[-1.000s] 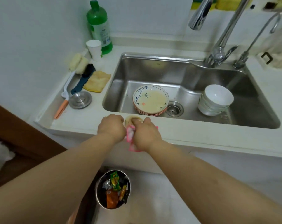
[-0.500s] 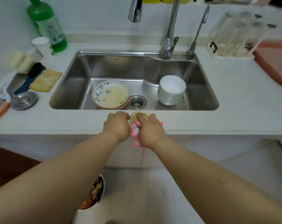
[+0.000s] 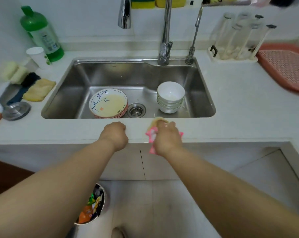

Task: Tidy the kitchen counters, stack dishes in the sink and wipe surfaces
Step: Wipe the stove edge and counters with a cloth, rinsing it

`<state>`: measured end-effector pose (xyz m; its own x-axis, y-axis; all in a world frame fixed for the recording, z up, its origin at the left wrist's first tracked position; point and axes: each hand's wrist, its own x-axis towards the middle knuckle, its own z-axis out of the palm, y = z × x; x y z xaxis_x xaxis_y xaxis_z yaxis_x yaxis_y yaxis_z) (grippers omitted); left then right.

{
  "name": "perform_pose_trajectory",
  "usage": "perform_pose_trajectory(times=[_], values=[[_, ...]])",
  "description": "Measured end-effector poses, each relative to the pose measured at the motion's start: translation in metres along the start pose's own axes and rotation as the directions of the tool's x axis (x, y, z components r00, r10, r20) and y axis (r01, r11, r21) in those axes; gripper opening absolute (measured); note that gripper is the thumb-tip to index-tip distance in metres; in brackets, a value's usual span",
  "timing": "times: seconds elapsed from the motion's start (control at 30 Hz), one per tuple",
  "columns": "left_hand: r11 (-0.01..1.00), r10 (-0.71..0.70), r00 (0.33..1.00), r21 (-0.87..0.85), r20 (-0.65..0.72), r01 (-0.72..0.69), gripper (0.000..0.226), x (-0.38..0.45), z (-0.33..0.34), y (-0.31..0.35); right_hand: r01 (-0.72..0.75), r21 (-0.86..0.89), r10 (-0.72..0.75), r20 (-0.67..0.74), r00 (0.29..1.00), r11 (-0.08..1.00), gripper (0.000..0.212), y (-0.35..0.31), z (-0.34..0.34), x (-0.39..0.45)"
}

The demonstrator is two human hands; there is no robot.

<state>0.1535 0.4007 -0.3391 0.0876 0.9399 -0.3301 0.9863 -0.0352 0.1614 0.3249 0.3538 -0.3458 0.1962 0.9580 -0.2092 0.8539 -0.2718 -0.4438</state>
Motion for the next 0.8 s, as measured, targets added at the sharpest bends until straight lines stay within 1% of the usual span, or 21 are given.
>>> perform_pose_trajectory(times=[0.07, 0.13, 0.2, 0.27, 0.3, 0.37, 0.4, 0.43, 0.5, 0.53, 0.6, 0.67, 0.73, 0.8], values=[[0.998, 0.017, 0.999, 0.06, 0.03, -0.019, 0.034, 0.001, -0.008, 0.003, 0.139, -0.046, -0.135, 0.068, 0.988, 0.989, 0.056, -0.017, 0.011, -0.007], [0.998, 0.002, 0.999, 0.067, 0.049, -0.006, 0.037, 0.005, -0.016, 0.001, 0.167, -0.067, -0.158, 0.123, 0.98, 0.984, 0.062, -0.006, -0.002, 0.001], [0.999, -0.032, 0.999, 0.04, 0.025, 0.031, 0.037, 0.01, -0.021, 0.003, 0.102, -0.119, -0.081, 0.17, 0.982, 0.988, 0.072, 0.024, -0.023, 0.007], [0.999, -0.036, 0.999, 0.004, -0.013, 0.036, 0.035, 0.017, -0.022, 0.008, -0.026, -0.143, 0.048, 0.149, 0.988, 0.989, 0.075, 0.051, -0.042, 0.01], [1.0, -0.01, 1.0, -0.006, -0.021, 0.01, 0.035, 0.021, -0.022, 0.011, -0.077, -0.144, 0.096, 0.125, 0.988, 0.987, 0.072, 0.057, -0.047, 0.01], [0.999, 0.043, 0.999, -0.011, -0.028, -0.043, 0.034, 0.029, -0.023, 0.019, -0.126, -0.088, 0.132, 0.067, 0.989, 0.988, 0.055, 0.048, -0.045, 0.008], [0.997, 0.072, 0.997, -0.005, -0.031, -0.072, 0.034, 0.033, -0.024, 0.022, -0.111, -0.051, 0.114, 0.055, 0.992, 0.992, 0.048, 0.035, -0.038, 0.007], [0.996, 0.093, 0.995, 0.001, -0.034, -0.093, 0.033, 0.037, -0.025, 0.024, -0.071, -0.014, 0.072, 0.057, 0.996, 0.997, 0.046, 0.018, -0.028, 0.007], [0.993, 0.114, 0.993, 0.001, -0.039, -0.114, 0.031, 0.047, -0.027, 0.024, 0.037, 0.025, -0.039, 0.094, 0.995, 0.999, 0.049, -0.014, -0.005, 0.008], [0.993, 0.119, 0.992, 0.0, -0.037, -0.119, 0.03, 0.05, -0.027, 0.023, 0.065, 0.025, -0.067, 0.111, 0.992, 0.998, 0.051, -0.024, 0.004, 0.007], [0.989, 0.145, 0.989, 0.024, -0.031, -0.144, 0.028, 0.057, -0.03, 0.026, 0.052, 0.012, -0.054, 0.125, 0.991, 0.999, 0.056, -0.022, 0.006, 0.011], [0.988, 0.153, 0.988, 0.022, -0.019, -0.153, 0.029, 0.06, -0.032, 0.031, -0.015, -0.044, 0.02, 0.115, 0.993, 0.999, 0.062, 0.006, -0.012, 0.01], [0.983, 0.182, 0.983, -0.015, 0.015, -0.182, 0.034, 0.058, -0.03, 0.043, -0.158, -0.1, 0.165, 0.063, 0.984, 0.982, 0.062, 0.051, -0.041, 0.006], [0.969, 0.241, 0.969, -0.075, 0.053, -0.237, 0.04, 0.05, -0.025, 0.056, -0.33, -0.093, 0.329, -0.023, 0.944, 0.939, 0.057, 0.091, -0.072, 0.001]])
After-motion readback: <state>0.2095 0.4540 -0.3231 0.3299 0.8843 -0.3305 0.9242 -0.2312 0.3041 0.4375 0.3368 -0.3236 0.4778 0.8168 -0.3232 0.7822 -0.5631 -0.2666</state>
